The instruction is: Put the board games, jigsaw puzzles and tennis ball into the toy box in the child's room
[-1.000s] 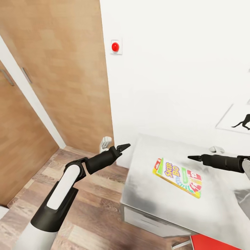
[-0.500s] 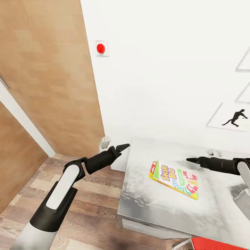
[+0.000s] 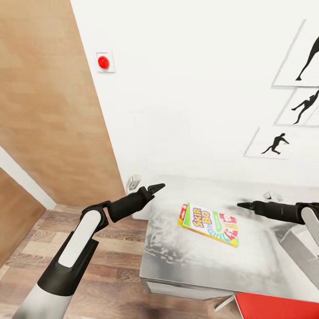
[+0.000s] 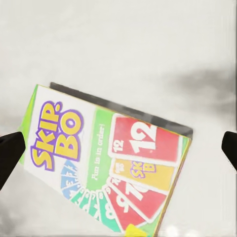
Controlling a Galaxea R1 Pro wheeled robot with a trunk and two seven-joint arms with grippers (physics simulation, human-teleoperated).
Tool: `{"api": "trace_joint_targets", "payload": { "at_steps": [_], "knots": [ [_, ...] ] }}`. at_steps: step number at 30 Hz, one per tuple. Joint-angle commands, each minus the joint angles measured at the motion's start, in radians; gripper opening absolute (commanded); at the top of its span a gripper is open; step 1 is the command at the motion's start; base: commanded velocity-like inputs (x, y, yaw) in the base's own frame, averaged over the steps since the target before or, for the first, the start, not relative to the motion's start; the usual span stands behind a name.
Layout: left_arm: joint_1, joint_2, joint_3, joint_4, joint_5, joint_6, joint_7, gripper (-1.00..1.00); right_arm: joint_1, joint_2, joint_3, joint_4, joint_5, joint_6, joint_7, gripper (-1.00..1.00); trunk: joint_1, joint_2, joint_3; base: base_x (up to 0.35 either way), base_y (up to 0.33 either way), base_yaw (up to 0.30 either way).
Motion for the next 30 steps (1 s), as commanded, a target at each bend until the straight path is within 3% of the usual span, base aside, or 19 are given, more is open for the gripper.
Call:
{"api": "trace_joint_targets", "payload": {
  "at_steps": [1,9,14,17,23,24,27,30],
  "knots": [
    [-0.001,0.001,-0.001,-0.001,0.010,0.000,0.010,1.00,0.002,0.002,-0.001,0.000,0.009,0.004,0.010,1.00,0.001,-0.002,-0.002,0.003,0.003,-0.073],
    [0.001,0.004,0.000,-0.001,0.008,0.000,0.012,1.00,0.026,0.027,-0.002,0.002,0.009,-0.031,0.010,1.00,0.001,-0.002,-0.002,0.002,0.001,-0.035],
    [0.013,0.033,0.002,0.000,0.008,-0.001,0.012,1.00,0.031,0.034,0.000,0.003,0.009,-0.058,0.008,1.00,0.001,-0.002,-0.002,0.000,0.000,-0.008],
    [0.026,0.053,0.022,0.001,0.010,-0.002,0.011,1.00,0.030,0.035,0.003,0.012,0.010,-0.062,-0.001,1.00,0.001,-0.002,-0.002,0.000,0.000,-0.003],
    [0.106,0.108,0.183,0.000,0.033,0.000,-0.020,1.00,0.016,0.056,0.007,0.081,0.008,-0.067,-0.099,1.00,0.001,-0.002,-0.002,0.000,0.000,-0.001],
    [0.135,0.118,0.235,0.003,0.033,0.001,-0.029,1.00,0.009,0.073,0.006,0.095,0.008,-0.067,-0.135,1.00,0.001,-0.002,-0.002,0.000,0.000,0.000],
    [0.164,0.132,0.292,0.010,0.032,0.001,-0.035,1.00,0.002,0.091,0.003,0.107,0.007,-0.065,-0.172,1.00,0.001,-0.002,-0.002,0.000,0.000,0.000],
    [0.176,0.143,0.317,0.014,0.031,0.001,-0.037,1.00,-0.001,0.098,0.002,0.111,0.007,-0.061,-0.186,1.00,0.001,-0.002,-0.002,0.000,0.000,0.000]
  ]
}}
